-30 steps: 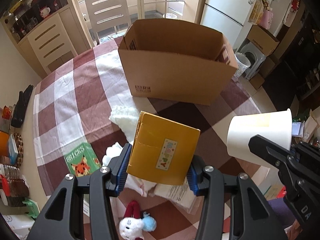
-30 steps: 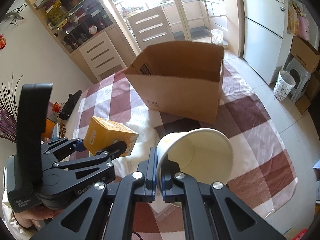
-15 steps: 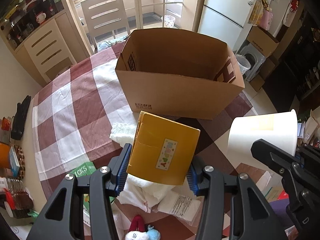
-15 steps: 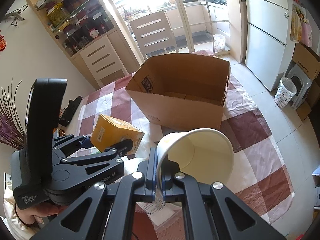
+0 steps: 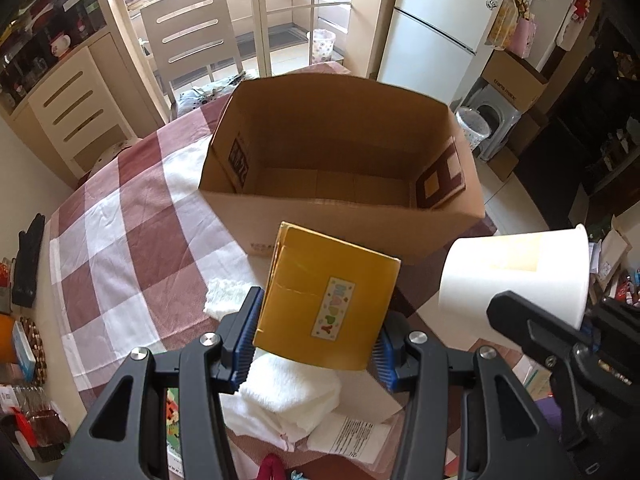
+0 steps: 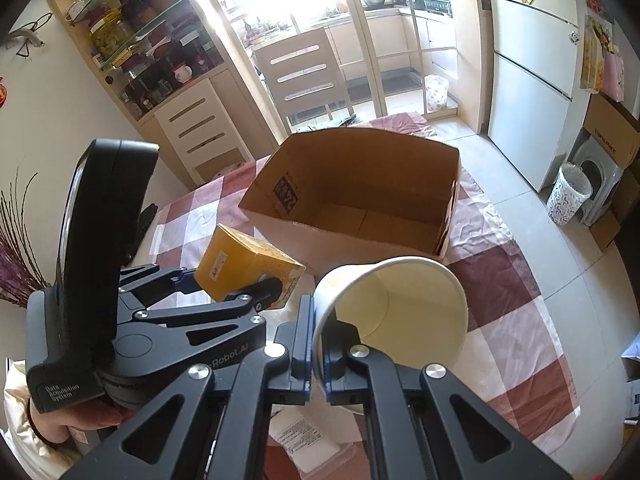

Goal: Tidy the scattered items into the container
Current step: 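Carry the yellow box and paper cup with both tools toward the cardboard box, then release the yellow box into the cardboard box while the right tool drops the cup in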

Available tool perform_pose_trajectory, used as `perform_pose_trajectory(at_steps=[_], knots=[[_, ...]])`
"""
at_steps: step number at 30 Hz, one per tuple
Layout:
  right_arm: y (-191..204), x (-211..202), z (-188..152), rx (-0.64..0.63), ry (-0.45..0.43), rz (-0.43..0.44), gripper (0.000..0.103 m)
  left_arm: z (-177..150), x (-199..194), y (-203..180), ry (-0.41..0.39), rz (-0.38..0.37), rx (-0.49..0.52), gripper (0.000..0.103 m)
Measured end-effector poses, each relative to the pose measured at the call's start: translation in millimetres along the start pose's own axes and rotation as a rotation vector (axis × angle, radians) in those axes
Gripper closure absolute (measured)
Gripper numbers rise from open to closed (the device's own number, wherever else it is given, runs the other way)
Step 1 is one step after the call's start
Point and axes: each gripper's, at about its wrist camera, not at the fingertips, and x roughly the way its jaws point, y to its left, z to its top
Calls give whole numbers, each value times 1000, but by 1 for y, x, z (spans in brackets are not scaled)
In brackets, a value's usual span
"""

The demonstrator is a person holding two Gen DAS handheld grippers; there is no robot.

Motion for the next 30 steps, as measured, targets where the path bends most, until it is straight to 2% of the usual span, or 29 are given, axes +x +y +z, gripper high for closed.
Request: perform_pose_trajectory(at_steps=[15, 21, 25, 30], knots=[[-14, 19, 60, 6, -52, -1, 100, 77, 8, 5, -36, -23, -25, 53], [-20, 27, 86, 30, -81, 2, 100, 106, 12, 13, -44, -43, -47, 57], [-27, 43, 96, 43, -79, -8, 100, 119, 28, 21, -31, -52, -70, 58], [-37, 79, 100, 57, -33, -29, 100, 126, 64, 33, 23, -70, -115, 58]])
